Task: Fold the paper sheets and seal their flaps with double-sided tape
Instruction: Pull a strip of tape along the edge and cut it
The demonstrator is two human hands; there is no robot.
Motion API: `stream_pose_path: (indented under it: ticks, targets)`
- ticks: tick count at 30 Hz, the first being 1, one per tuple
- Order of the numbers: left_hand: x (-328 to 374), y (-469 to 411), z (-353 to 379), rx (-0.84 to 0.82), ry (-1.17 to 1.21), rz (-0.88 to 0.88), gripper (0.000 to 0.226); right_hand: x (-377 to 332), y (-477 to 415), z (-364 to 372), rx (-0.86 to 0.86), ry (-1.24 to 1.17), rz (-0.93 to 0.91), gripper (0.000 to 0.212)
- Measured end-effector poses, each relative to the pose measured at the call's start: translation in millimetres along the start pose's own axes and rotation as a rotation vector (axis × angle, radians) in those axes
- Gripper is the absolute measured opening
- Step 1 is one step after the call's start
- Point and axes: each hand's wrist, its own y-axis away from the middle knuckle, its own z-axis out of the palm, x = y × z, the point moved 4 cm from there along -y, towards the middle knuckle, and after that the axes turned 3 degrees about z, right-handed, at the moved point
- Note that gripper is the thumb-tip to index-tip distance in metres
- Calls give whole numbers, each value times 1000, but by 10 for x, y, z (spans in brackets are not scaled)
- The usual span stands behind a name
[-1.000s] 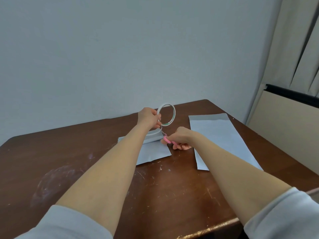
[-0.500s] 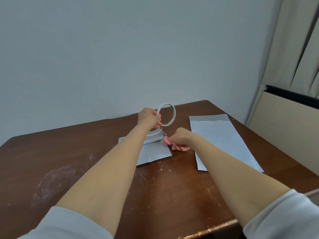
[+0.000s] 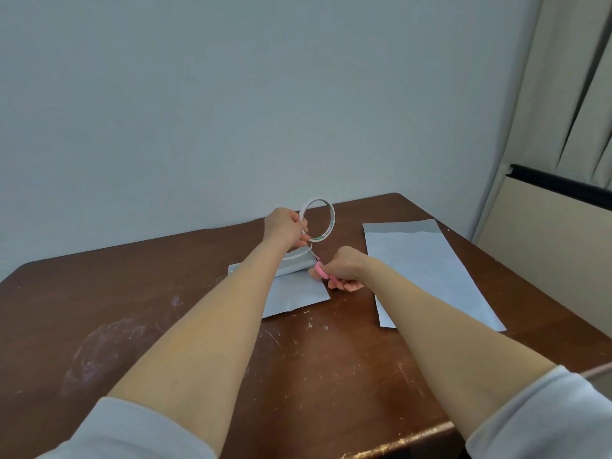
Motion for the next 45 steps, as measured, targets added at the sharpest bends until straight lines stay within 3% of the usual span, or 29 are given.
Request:
stream_pose_path:
  ticks: [5,10,16,29,45]
  targets:
    - [-11,-7,-14,22,6,-2,13,-1,12,18,-9,-39,-10,14]
    - [-29,-7,-19,27,33,-9,14,-3,12,32,-24,-61,-8,20]
    - [-57,-22,-20,36,79,-24,13,10,28,39,11,-80,-10,6]
    - [-227,17,49,171,295,-222,15,-25,65,-52,45,-114,-59,30]
    - [-234,50,67,170,219,-190,9,44,61,-175,99,-122,-14,33]
